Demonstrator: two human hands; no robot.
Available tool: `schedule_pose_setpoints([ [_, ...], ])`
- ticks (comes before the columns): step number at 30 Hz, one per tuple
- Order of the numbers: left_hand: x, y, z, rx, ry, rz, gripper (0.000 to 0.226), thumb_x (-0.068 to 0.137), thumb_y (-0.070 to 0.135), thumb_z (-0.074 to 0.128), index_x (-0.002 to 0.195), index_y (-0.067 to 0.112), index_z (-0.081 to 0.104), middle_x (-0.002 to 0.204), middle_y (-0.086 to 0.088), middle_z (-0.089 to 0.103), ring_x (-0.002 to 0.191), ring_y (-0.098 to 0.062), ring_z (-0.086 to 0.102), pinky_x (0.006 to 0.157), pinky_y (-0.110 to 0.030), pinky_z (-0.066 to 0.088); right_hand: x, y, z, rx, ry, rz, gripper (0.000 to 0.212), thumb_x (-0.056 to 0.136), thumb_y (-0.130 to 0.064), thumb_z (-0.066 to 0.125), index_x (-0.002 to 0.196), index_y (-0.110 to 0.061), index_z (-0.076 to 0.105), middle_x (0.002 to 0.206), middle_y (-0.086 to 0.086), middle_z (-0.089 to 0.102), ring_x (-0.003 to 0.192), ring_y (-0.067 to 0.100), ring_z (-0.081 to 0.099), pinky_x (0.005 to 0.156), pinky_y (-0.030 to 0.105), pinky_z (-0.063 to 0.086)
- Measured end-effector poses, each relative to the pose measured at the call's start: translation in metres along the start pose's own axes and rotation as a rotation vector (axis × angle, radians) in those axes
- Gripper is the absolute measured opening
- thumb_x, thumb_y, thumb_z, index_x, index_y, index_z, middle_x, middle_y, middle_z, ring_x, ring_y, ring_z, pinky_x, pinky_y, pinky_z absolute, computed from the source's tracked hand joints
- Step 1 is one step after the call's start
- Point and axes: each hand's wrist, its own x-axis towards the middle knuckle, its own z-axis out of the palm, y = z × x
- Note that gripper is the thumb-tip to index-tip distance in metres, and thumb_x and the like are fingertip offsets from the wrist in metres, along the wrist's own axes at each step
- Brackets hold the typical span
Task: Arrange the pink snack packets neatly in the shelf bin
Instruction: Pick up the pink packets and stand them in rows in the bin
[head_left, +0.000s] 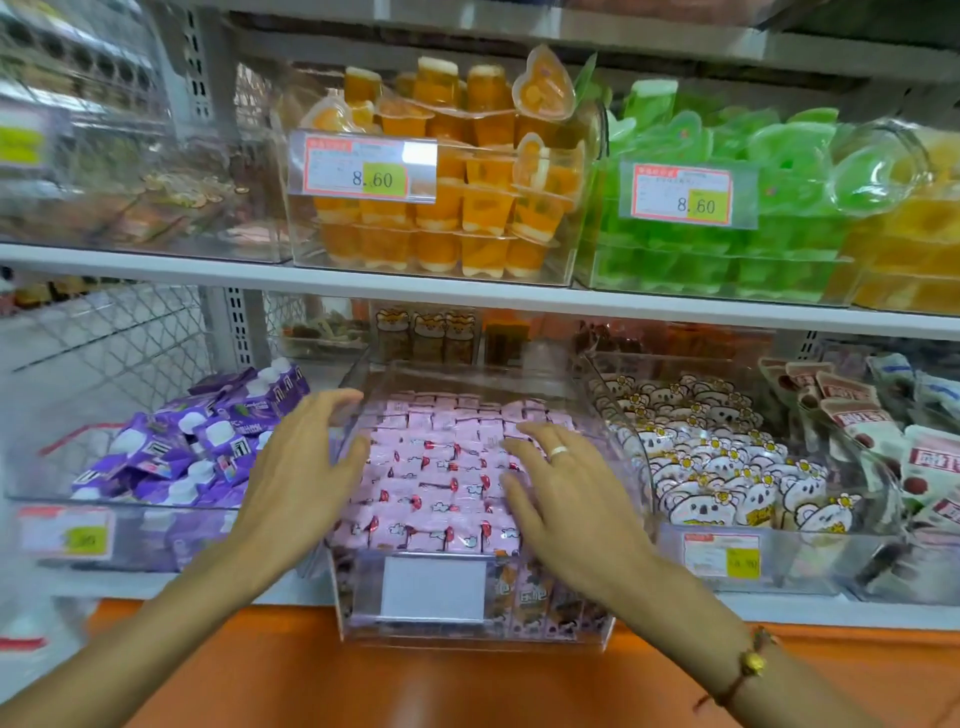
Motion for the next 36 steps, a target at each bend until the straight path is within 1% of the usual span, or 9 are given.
schedule_pose_setpoints([
  [3, -0.006, -0.007, -0.002, -0.134, -0.126, -0.187, 0.034, 0.093, 0.021, 0.057, 0.127, 0.019, 0.055, 0.121, 0.000, 0.062, 0.105, -0.019, 0.059, 0.093, -0.041, 0.048, 0.022, -0.011, 0.013, 0.063, -0.095, -0.011, 0.044, 0.100, -0.032, 0.034, 0.141, -0.016, 0.041, 0.144, 0.005, 0.042, 0.132, 0.022, 0.035, 0.107, 0.030, 0.029],
  [7, -0.012, -0.007, -0.003, -0.227, -0.082, -0.250, 0.020, 0.092, 0.028, 0.058, 0.109, 0.022, 0.066, 0.093, 0.007, 0.070, 0.088, -0.011, 0.066, 0.085, -0.035, 0.052, 0.050, -0.017, 0.034, 0.217, -0.372, 0.057, 0.050, 0.101, -0.034, 0.032, 0.147, -0.016, 0.029, 0.156, 0.004, 0.025, 0.141, 0.022, 0.026, 0.113, 0.034, 0.025],
  [11, -0.020, -0.004, -0.001, -0.254, -0.085, -0.256, 0.020, 0.093, 0.032, 0.056, 0.105, 0.023, 0.070, 0.093, 0.008, 0.073, 0.090, -0.010, 0.066, 0.085, -0.034, 0.051, 0.063, -0.005, 0.041, 0.209, -0.544, 0.058, 0.052, 0.102, -0.043, 0.025, 0.150, -0.023, 0.023, 0.157, -0.001, 0.022, 0.142, 0.022, 0.025, 0.113, 0.037, 0.022],
  [18, -0.019, -0.007, 0.005, -0.322, -0.192, -0.206, 0.016, 0.090, 0.031, 0.060, 0.098, 0.045, 0.062, 0.092, 0.020, 0.069, 0.087, 0.007, 0.062, 0.079, -0.020, 0.049, 0.065, 0.006, 0.031, 0.099, -0.574, 0.040, 0.044, 0.101, -0.040, 0.028, 0.138, -0.022, 0.045, 0.148, 0.001, 0.037, 0.131, 0.025, 0.038, 0.107, 0.041, 0.032],
  [20, -0.021, -0.007, 0.008, -0.316, -0.216, -0.191, 0.016, 0.090, 0.036, 0.058, 0.096, 0.049, 0.052, 0.096, 0.023, 0.062, 0.089, 0.012, 0.055, 0.075, -0.016, 0.044, 0.073, 0.001, 0.029, 0.012, -0.435, 0.014, 0.039, 0.101, -0.033, 0.033, 0.132, -0.020, 0.052, 0.140, 0.004, 0.047, 0.123, 0.026, 0.044, 0.101, 0.038, 0.037],
  [24, -0.020, -0.006, 0.010, -0.318, -0.190, -0.167, 0.029, 0.091, 0.039, 0.051, 0.120, 0.041, 0.047, 0.106, 0.022, 0.055, 0.093, 0.008, 0.053, 0.080, -0.023, 0.040, 0.081, -0.021, 0.040, 0.229, -0.339, 0.004, 0.036, 0.100, -0.025, 0.036, 0.130, -0.011, 0.050, 0.132, 0.011, 0.049, 0.119, 0.028, 0.045, 0.094, 0.035, 0.038],
  [29, -0.011, -0.009, 0.004, -0.348, -0.203, -0.180, 0.030, 0.091, 0.032, 0.056, 0.120, 0.035, 0.055, 0.099, 0.033, 0.055, 0.084, 0.013, 0.055, 0.079, -0.024, 0.046, 0.084, -0.023, 0.047, 0.198, -0.459, -0.041, 0.039, 0.101, -0.032, 0.033, 0.068, -0.019, 0.049, 0.090, 0.008, 0.053, 0.086, 0.029, 0.051, 0.074, 0.038, 0.040],
  [33, -0.009, -0.011, 0.005, -0.409, -0.206, -0.205, 0.028, 0.088, 0.032, 0.061, 0.115, 0.035, 0.057, 0.102, 0.031, 0.058, 0.084, 0.011, 0.057, 0.082, -0.027, 0.051, 0.109, -0.016, 0.045, 0.294, -0.444, 0.046, 0.044, 0.099, -0.032, 0.041, 0.061, -0.011, 0.052, 0.063, 0.005, 0.060, 0.059, 0.023, 0.056, 0.060, 0.031, 0.043],
  [36, -0.013, -0.012, 0.008, -0.448, -0.191, -0.206, 0.026, 0.087, 0.033, 0.060, 0.111, 0.041, 0.056, 0.105, 0.029, 0.059, 0.082, 0.007, 0.059, 0.086, -0.032, 0.051, 0.122, -0.016, 0.058, 0.309, -0.310, 0.106, 0.017, 0.091, -0.029, 0.060, 0.077, -0.022, 0.066, 0.068, -0.007, 0.062, 0.063, 0.017, 0.060, 0.063, 0.026, 0.047],
])
